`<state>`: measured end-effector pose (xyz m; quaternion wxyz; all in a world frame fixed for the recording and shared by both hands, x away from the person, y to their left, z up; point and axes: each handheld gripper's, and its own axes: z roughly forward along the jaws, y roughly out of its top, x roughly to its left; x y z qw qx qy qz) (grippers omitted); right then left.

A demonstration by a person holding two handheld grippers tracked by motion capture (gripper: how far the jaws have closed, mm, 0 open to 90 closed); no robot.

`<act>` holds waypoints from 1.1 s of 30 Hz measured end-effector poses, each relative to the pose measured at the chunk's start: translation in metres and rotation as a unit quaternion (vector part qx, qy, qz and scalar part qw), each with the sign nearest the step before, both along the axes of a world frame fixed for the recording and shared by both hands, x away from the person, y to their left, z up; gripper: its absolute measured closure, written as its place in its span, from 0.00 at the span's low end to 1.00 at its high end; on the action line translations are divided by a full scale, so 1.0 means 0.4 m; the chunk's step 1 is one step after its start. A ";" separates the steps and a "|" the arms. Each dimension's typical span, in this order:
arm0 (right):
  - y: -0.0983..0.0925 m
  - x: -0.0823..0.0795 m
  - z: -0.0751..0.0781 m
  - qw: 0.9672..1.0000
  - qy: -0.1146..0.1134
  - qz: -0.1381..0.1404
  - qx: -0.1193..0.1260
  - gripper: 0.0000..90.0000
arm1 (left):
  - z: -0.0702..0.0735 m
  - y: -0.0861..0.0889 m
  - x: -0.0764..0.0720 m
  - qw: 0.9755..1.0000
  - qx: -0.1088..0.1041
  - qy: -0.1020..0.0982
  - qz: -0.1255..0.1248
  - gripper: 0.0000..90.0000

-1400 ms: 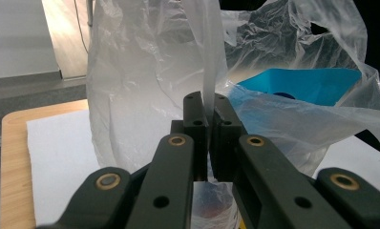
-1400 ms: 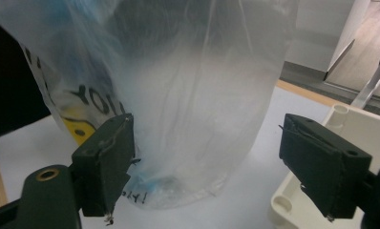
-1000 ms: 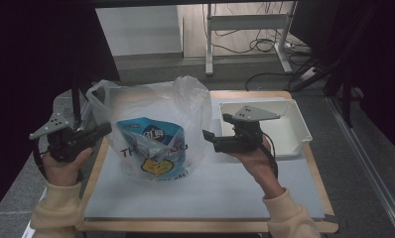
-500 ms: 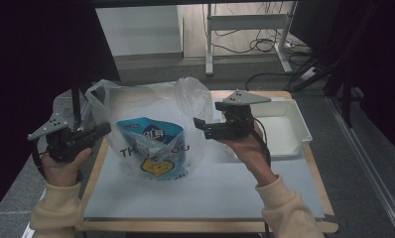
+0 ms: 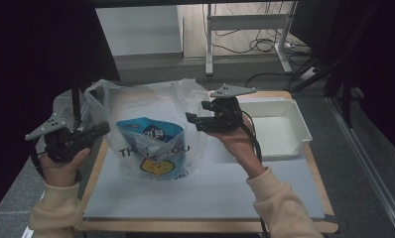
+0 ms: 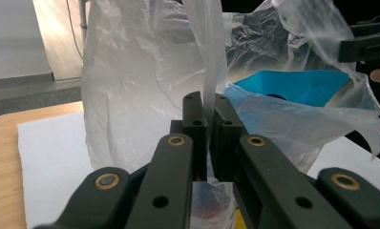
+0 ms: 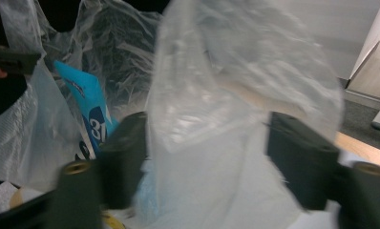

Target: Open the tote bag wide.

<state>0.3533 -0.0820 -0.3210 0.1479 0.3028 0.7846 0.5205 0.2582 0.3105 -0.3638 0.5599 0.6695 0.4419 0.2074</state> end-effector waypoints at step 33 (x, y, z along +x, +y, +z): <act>-0.041 -0.030 -0.072 0.999 -0.010 0.033 0.015 0.98 | -0.024 0.018 -0.005 1.000 -0.002 0.010 -0.002 0.97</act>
